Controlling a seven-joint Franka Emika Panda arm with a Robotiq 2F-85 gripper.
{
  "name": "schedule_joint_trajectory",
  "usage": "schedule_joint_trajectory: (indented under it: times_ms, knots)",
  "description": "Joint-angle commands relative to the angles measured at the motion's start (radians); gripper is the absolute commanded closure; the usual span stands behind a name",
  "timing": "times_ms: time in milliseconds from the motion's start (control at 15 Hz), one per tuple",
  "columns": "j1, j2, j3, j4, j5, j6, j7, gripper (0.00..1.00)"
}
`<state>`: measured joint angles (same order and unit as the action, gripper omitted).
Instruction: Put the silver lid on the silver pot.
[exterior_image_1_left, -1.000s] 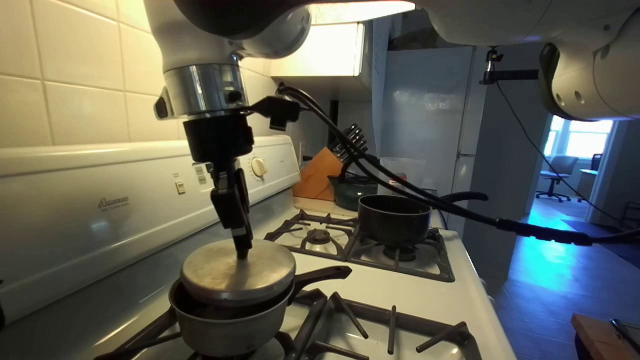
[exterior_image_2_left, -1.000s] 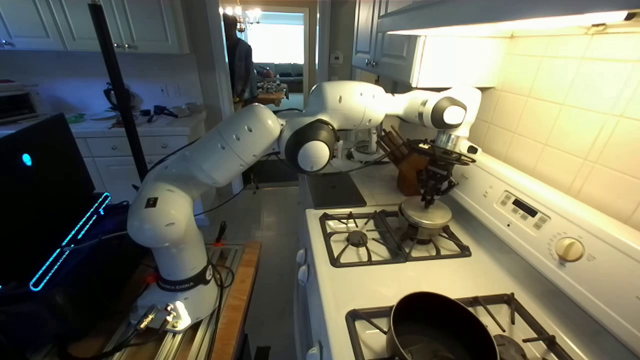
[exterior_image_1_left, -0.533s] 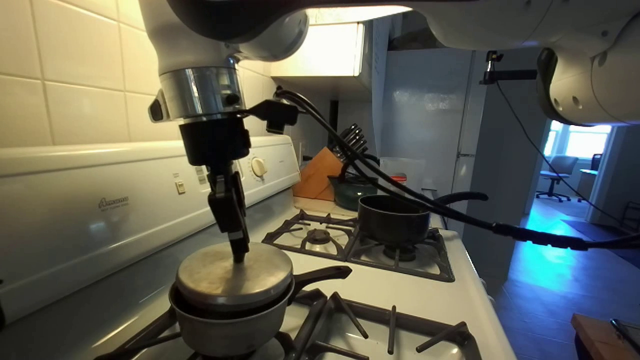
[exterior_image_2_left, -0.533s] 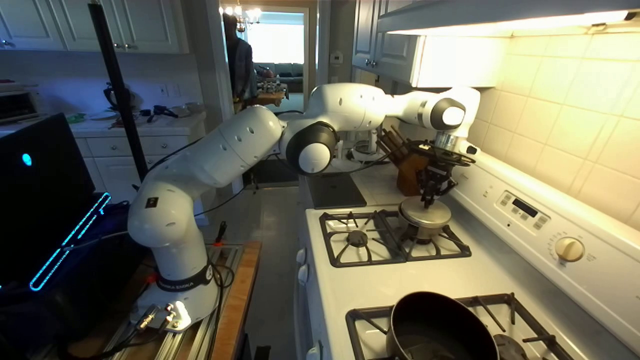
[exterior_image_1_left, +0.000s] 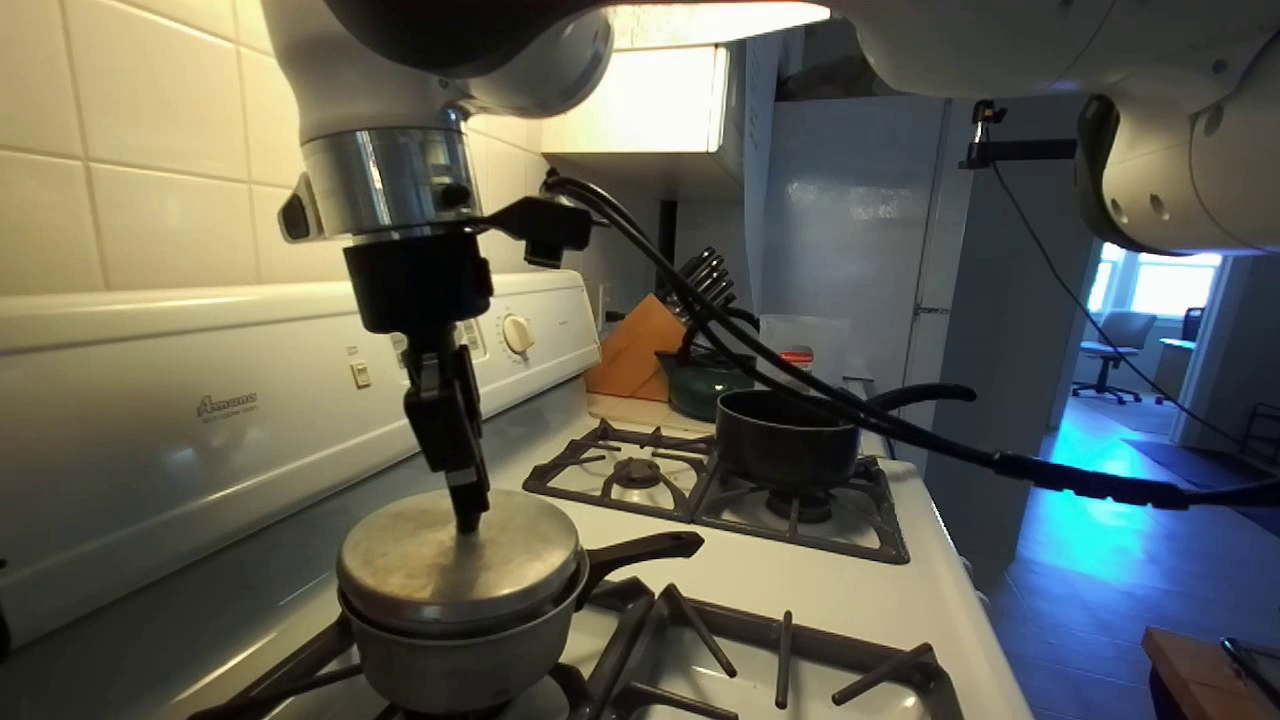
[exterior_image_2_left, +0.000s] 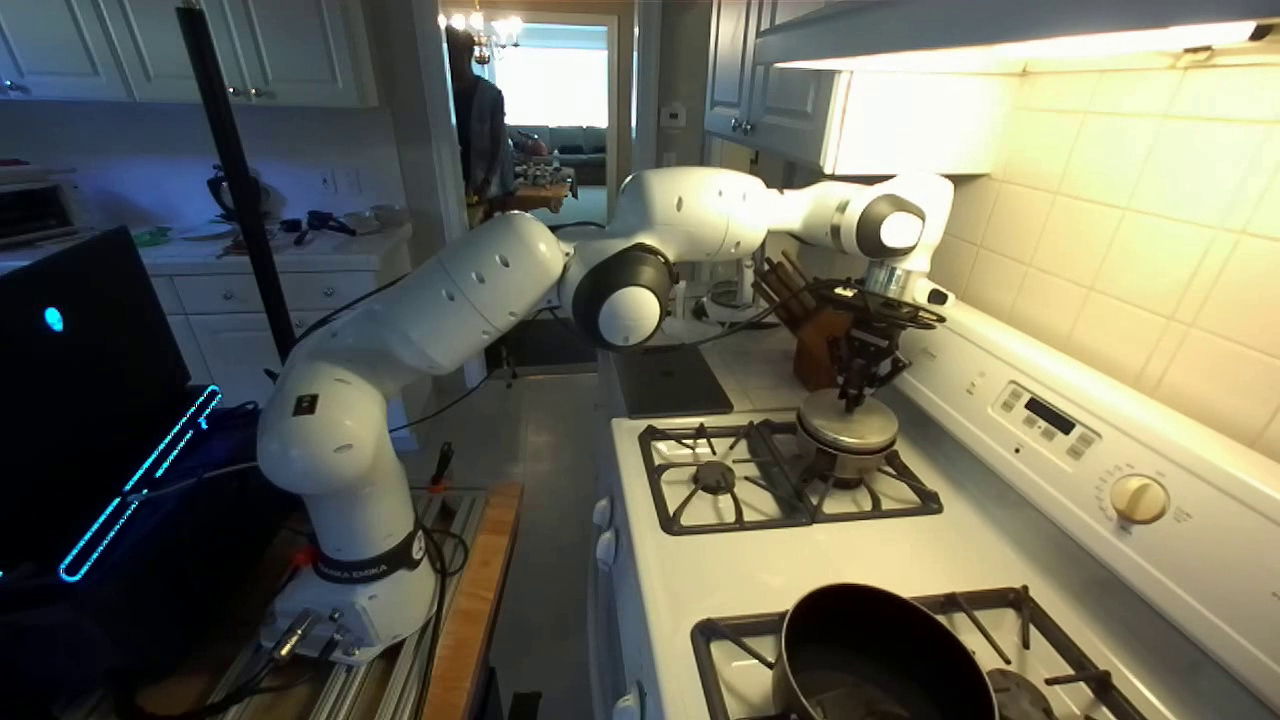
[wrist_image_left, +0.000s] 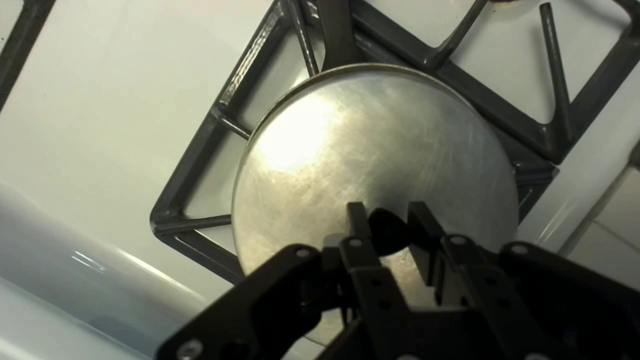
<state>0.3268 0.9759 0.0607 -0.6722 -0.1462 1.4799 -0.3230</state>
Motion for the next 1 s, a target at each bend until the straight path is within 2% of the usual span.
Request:
schedule_joint_trajectory:
  times_ms: [0, 200, 267, 333, 400, 533, 867, 933]
  knots:
    - [0.005, 0.040, -0.008, 0.062, -0.013, -0.017, -0.022, 0.94]
    - [0.006, 0.044, -0.013, 0.063, -0.014, -0.016, -0.023, 0.94]
    - [0.006, 0.044, -0.014, 0.062, -0.014, -0.006, -0.020, 0.81]
    - [0.007, 0.043, -0.014, 0.061, -0.016, -0.001, -0.024, 0.50]
    - [0.008, 0.041, -0.014, 0.060, -0.015, -0.004, -0.020, 0.48]
    - [0.011, 0.035, -0.015, 0.057, -0.013, -0.012, -0.010, 0.37]
    - [0.014, 0.012, -0.012, 0.050, 0.000, -0.081, 0.017, 0.00]
    - [0.011, 0.009, -0.011, 0.050, 0.005, -0.097, 0.023, 0.00]
